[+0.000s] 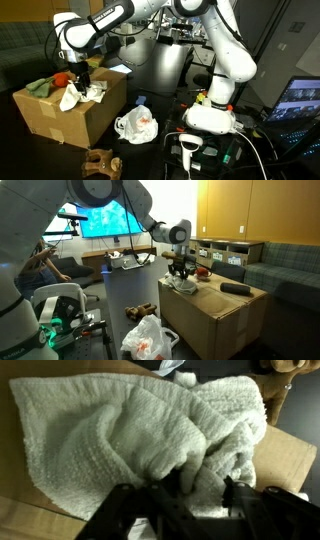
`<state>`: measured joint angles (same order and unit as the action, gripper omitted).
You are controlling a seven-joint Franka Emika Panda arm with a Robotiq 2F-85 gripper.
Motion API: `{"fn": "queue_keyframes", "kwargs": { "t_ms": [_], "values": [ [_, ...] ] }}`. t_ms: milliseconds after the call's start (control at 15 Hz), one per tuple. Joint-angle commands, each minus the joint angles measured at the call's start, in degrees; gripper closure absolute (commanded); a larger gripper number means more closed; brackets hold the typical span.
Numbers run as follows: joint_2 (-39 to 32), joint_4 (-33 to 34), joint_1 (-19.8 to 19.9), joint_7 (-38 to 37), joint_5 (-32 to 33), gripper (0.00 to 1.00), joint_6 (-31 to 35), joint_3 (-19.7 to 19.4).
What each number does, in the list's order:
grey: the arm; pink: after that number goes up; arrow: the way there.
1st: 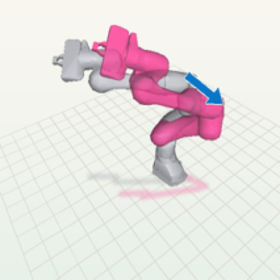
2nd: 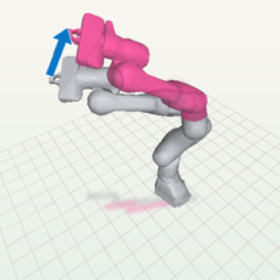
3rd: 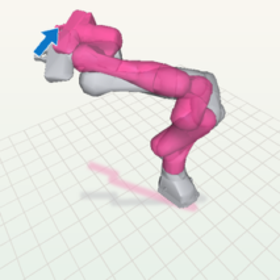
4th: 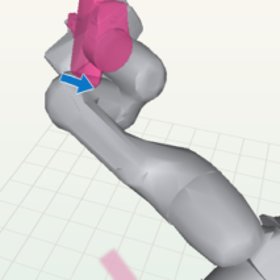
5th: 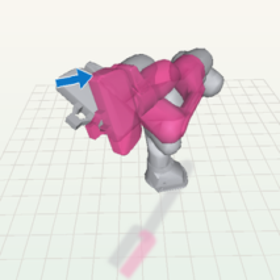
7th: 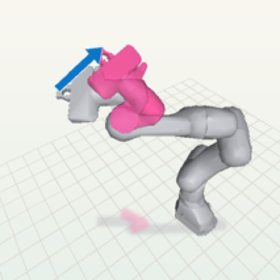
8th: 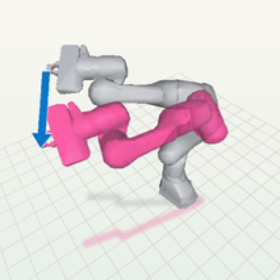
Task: Put the objects on the table on top of the box and put the objects on the box on the table
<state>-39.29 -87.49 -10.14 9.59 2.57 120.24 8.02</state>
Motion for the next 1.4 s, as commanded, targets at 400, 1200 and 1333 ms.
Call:
{"fn": "queue_keyframes", "kwargs": {
  "t_ms": [400,1200,1333],
  "values": [
    [5.4,-6.5,-2.6,-8.9,3.3,0.96,3.4,-2.4],
    [31.8,-41.8,-0.3,-29.7,1.6,0.96,24.3,-6.4],
    [36.8,-48.4,0.2,-33.9,0.4,0.96,26.1,-6.1]
  ]
}}
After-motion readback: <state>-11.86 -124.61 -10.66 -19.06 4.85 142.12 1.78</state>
